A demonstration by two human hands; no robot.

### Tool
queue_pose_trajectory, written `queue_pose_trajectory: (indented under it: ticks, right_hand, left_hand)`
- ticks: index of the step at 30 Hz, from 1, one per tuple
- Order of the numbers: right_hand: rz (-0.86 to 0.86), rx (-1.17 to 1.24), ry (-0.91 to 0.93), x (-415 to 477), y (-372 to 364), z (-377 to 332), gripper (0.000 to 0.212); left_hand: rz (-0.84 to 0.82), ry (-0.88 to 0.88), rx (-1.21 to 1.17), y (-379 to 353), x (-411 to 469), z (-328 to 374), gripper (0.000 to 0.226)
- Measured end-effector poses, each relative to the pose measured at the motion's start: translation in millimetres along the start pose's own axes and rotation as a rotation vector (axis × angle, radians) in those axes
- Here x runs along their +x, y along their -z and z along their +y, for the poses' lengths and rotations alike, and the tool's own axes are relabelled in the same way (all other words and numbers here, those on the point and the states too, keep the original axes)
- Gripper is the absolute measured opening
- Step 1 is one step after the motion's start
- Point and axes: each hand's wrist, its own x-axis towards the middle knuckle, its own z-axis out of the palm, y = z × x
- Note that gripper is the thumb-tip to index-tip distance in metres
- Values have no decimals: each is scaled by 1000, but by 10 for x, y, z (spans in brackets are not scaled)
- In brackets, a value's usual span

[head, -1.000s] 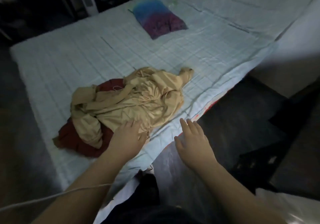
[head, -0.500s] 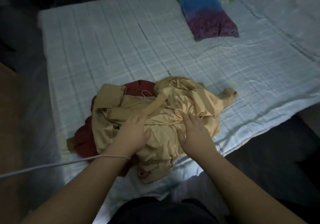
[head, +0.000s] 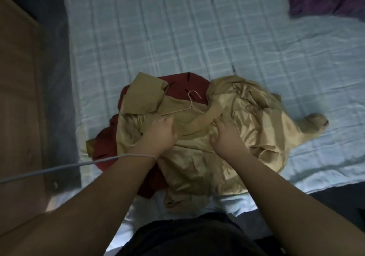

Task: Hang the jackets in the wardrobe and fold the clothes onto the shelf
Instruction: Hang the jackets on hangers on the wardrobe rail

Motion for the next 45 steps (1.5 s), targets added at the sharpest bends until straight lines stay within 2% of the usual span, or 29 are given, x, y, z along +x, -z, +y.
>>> queue_pose_trajectory:
  ticks: [7,12,15,19,21,26,29,33,38,40,42,45]
  right_hand:
    - [-142,-4,77,1124,-140,243,55]
    - [-379,-293,75,1566,-287,285,65]
    - [-372,-360,21,1634,-363,307,51]
    - [-338,-288,-22,1586,-329,274,39]
    - [-275,-222,-31,1451,-268,291,36]
    - [11,18,62,850,49,332,24]
    - [120,55,104,394,256,314,17]
    - [293,80,58,-210,591,230,7]
    - [414,63,34,-944,1038,149,11]
    - [450,47,24,-1213,1189,145,10]
    - [467,42,20,-1469,1329,135,11]
    - [496,34,29,-1841,1500,127,19]
  left_hand:
    - [-153,145,-26,-145,624,-24,54]
    - [-189,162,0,-215,805,13,42]
    - [-198,167,9,-198,818,12,43]
    - [-197,157,16,-114,771,10,51]
    - [-154,129,9,-63,723,20,53]
    - [5,26,-7,81,463,106,51]
    - [77,-18,-63,192,219,161,61]
    - [140,-45,-116,317,-166,221,67]
    - [252,-143,-231,422,-611,334,81]
    - [250,-170,-230,424,-733,423,88]
    - [238,-199,-178,401,-831,515,91]
    - [271,-294,4,335,-997,652,81]
